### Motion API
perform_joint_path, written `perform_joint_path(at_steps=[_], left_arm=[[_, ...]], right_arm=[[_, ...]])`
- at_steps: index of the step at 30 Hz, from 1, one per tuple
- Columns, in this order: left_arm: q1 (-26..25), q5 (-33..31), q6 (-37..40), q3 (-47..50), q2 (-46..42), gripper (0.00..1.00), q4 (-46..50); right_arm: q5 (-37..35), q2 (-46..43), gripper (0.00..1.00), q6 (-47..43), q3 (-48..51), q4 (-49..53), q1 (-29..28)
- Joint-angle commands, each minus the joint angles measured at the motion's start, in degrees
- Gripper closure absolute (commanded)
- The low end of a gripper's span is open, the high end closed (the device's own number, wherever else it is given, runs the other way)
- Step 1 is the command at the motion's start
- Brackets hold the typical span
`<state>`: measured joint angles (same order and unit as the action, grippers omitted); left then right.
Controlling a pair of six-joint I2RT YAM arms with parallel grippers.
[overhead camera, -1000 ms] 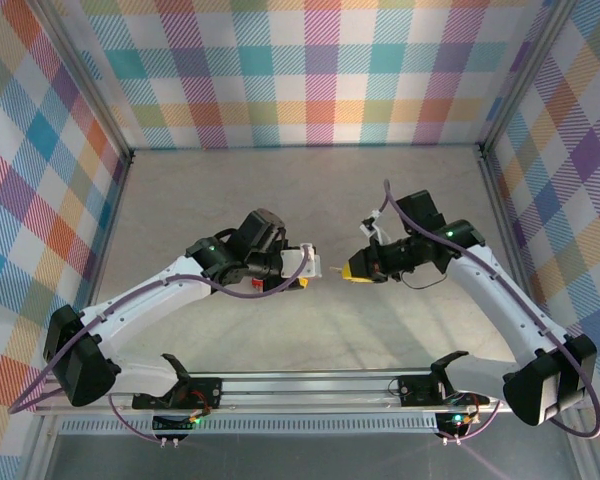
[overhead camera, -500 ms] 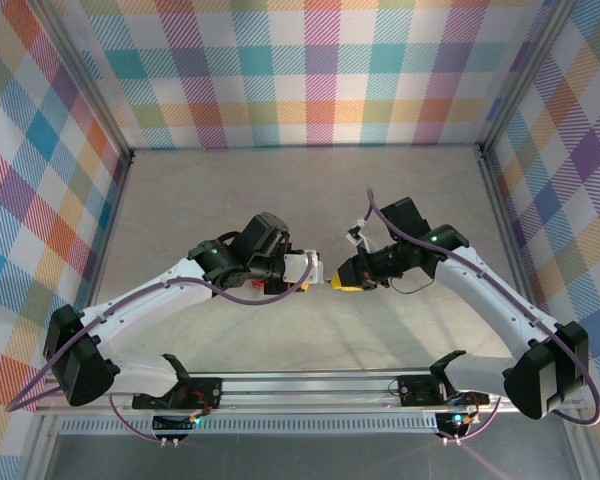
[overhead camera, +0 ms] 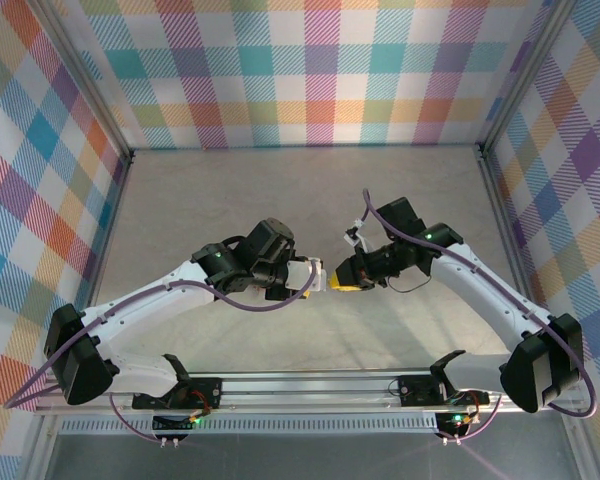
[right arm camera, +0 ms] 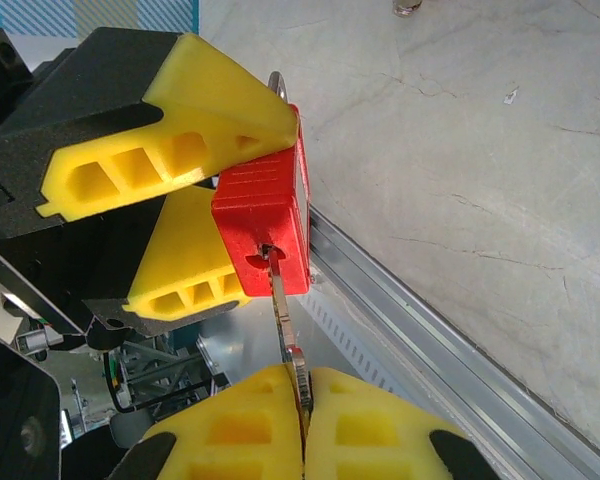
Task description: Unlock with the key
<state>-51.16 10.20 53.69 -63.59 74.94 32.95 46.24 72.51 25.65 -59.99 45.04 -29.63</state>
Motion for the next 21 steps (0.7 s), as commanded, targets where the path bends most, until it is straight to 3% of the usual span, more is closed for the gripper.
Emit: perform_joint_path(at_steps=[1,21], left_arm=[[-1.0,1.0,1.1,-0.9,-0.1,0.92,-0.5],[-2.1,-0.4,1.4,-2.3,1.8,0.96,-0.9]], right_arm=[[1.5,0.3,1.00,-0.6,0.8,-1.5,-0.3],[3.2,0.1,1.00,-1.4,2.1,-1.2,-2.6]])
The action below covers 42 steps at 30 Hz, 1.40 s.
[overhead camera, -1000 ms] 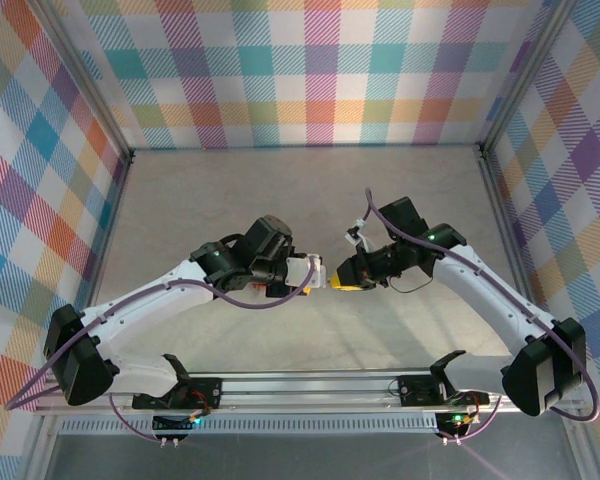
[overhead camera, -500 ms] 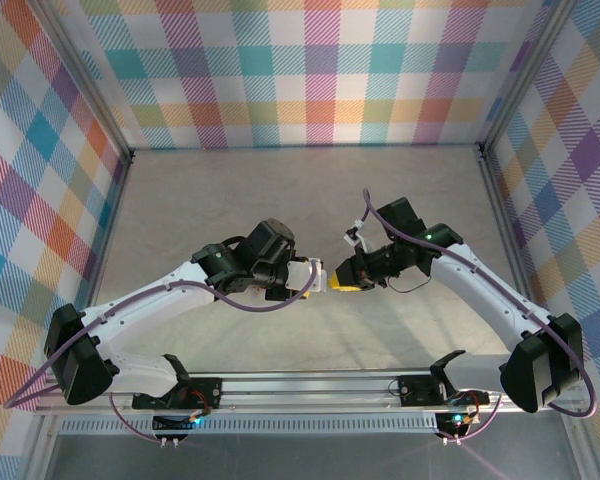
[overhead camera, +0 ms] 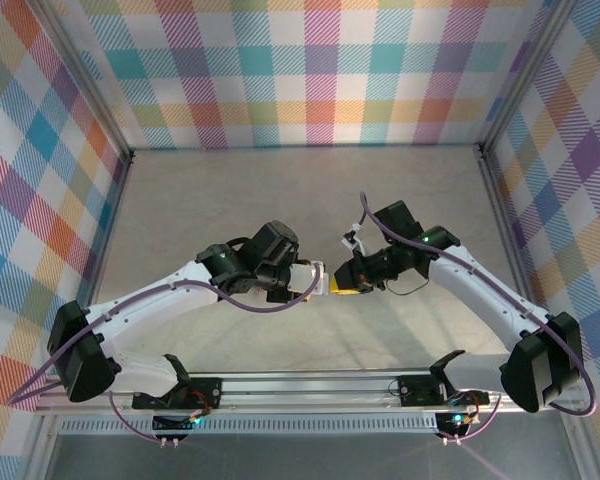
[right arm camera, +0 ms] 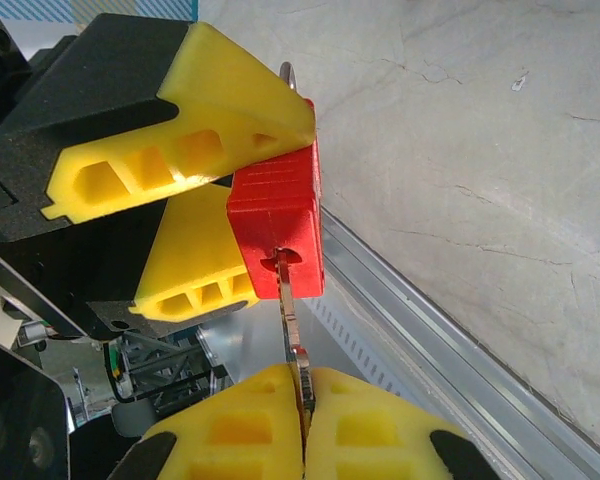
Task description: Unlock with the key
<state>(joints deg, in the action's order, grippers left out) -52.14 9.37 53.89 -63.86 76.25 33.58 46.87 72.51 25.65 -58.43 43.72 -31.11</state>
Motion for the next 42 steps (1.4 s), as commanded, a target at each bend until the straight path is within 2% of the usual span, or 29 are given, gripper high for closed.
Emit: perform_joint_path(at_steps=[1,9,14,22,31,34,42], left_arm=[[-1.4,0.5,1.3,-1.9,0.4,0.97,-1.7],[-4.5,-2.1,3.8,-2.0,0.5,0.99,-1.7],[-4.8,-1.0,3.5,-2.7,-0.2,1.00,-1.9],[-4.6,6.3,-5.3,-2.8,-1.8,1.00,-7.1],[-4.5,12.5,-9.0,-1.7,-2.7,1.00,-8.0],[-4.5,12.6,-9.0,-0.9,-2.9,1.00,-8.4],[-5.8,9.8,-8.0,-1.7,-0.8,1.00,-7.5]], right_arm=[[2.2,0.4,1.00,-1.6,0.6,0.4,-1.1],[2.5,3.1,1.00,-2.6,0.6,-1.2,-1.1],[1.8,3.9,1.00,-4.5,0.5,-1.7,-1.1],[3.7,1.2,1.00,-3.0,4.5,-8.1,-1.1],[-0.7,-1.3,1.00,-11.0,4.2,-0.8,-1.1],[-2.3,-0.8,1.00,-12.8,3.3,1.2,-1.1],[0.1,1.1,1.00,-11.4,2.6,-0.1,-1.1]])
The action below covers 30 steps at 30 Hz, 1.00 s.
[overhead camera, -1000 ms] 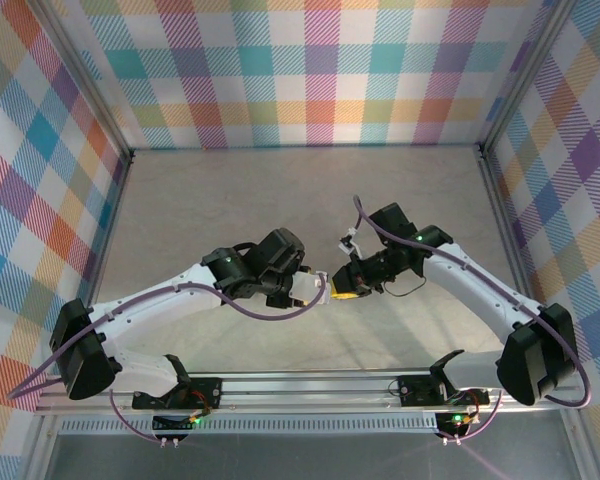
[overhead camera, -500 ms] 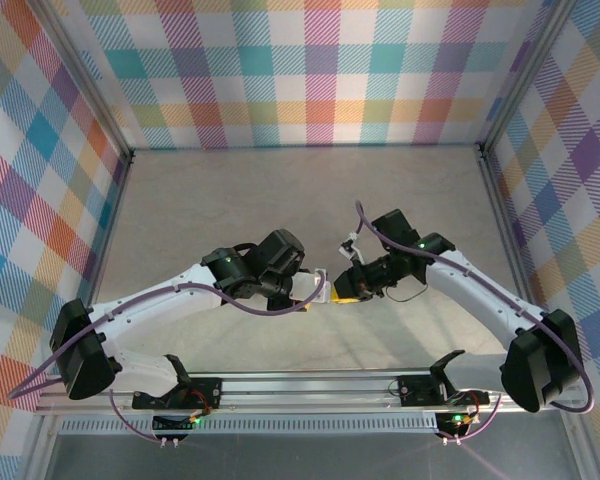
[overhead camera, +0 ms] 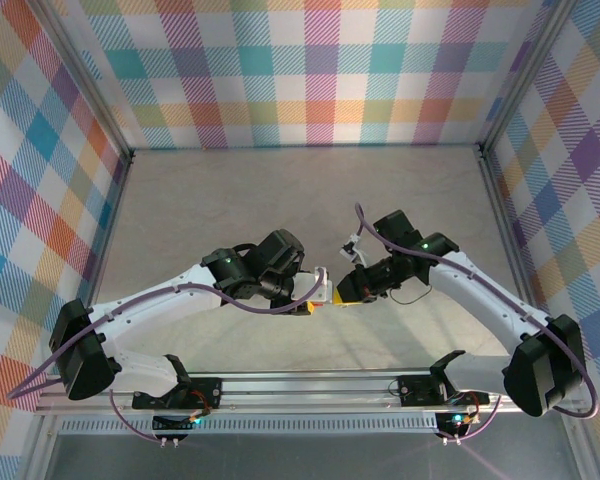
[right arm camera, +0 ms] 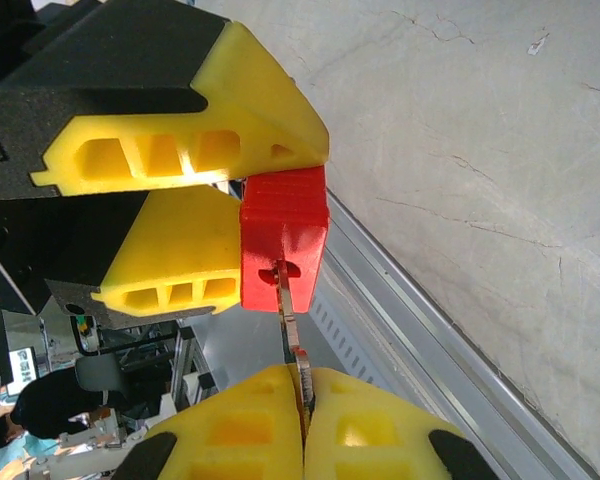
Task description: Unlock with the key
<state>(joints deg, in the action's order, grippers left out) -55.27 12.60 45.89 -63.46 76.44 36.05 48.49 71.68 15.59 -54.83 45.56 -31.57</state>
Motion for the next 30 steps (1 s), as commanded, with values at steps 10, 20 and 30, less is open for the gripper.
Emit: perform_joint_path(at_steps=[10,20,30], left_arm=[[-4.3,7.1,2.5,-4.5,1.7,1.00,-8.6],[-4.9,9.2,-1.1,-4.6,1.9,1.00,-14.6],[-5.0,15.1,-3.0,-6.5,4.7,1.00,-17.5]], right_arm=[[-5.1,3.0,1.00,-4.6,-2.0,-1.1,-2.4],[-1.1,3.7,1.00,1.2,1.7,-7.7,-0.9],[-7.7,0.4,1.00,-3.7,3.9,-4.2,-0.9]])
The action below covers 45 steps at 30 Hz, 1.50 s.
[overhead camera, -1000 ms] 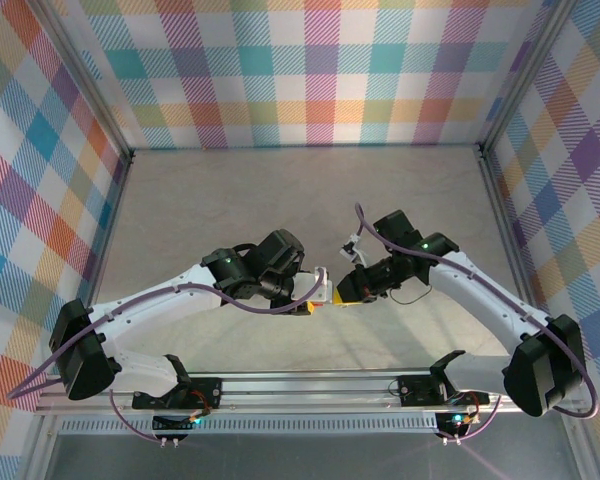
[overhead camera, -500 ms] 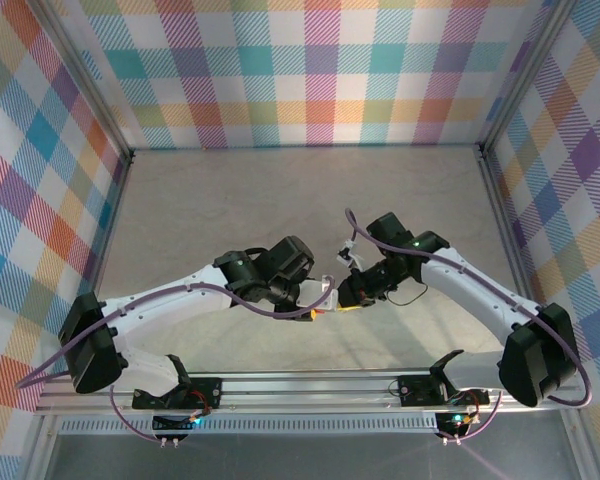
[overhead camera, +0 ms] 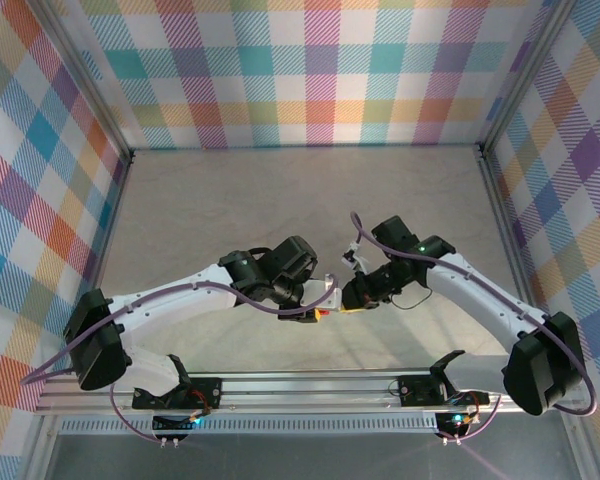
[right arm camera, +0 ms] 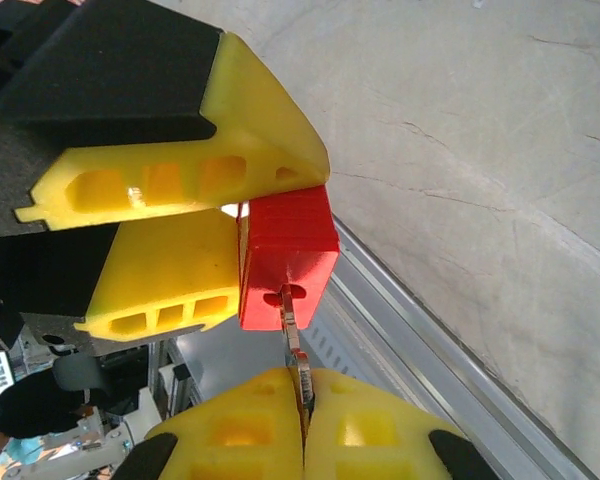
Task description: Unlock with the key
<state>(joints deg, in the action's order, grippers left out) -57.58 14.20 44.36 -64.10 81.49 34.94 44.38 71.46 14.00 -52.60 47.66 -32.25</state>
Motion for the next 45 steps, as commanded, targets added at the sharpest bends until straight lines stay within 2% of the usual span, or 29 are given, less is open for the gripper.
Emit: perform_joint_path(at_steps=[1,10,15,17,20,26,32,39,42,45], left_arm=[[-2.8,13.9,-1.7,-6.2,0.0,1.00,-16.6],[-2.8,15.9,-3.2,-7.7,0.9,1.00,-17.9],[-2.8,14.8,-3.4,-8.0,1.0,1.00,-16.9],[-2.9,12.2,-4.3,-7.6,1.1,1.00,-18.4],[-3.5,6.8,-6.3,-5.6,0.3,1.00,-25.1],[-3.5,9.4,-8.6,-5.6,0.1,1.00,-27.4],[-3.5,10.2,-9.5,-7.0,0.2,1.00,-25.7],[-3.6,10.9,-10.4,-6.6,0.5,1.00,-28.0],[-3.6,10.8,-9.5,-6.0,0.6,1.00,-29.3],[-4.1,7.2,-8.1,-3.3,-0.5,1.00,-33.1]], right_arm=[[-3.5,0.6,1.00,-1.4,1.9,-7.0,-0.3],[-3.2,-2.1,1.00,-0.3,3.5,-11.4,-0.3],[-4.3,-5.7,1.00,-1.1,4.7,-12.3,-0.3],[-4.0,-6.3,1.00,0.0,5.0,-13.5,-0.4],[-0.1,-5.0,1.00,4.4,5.4,-17.1,-0.4],[3.5,-5.5,1.00,9.7,6.5,-23.7,-0.7],[-4.0,-5.0,1.00,1.7,4.8,-14.7,-2.6],[-7.6,-7.7,1.00,0.4,6.1,-17.9,-4.8],[-6.1,-8.1,1.00,1.4,6.0,-20.3,-4.6],[-0.7,-5.5,1.00,4.5,5.5,-22.5,-3.8]])
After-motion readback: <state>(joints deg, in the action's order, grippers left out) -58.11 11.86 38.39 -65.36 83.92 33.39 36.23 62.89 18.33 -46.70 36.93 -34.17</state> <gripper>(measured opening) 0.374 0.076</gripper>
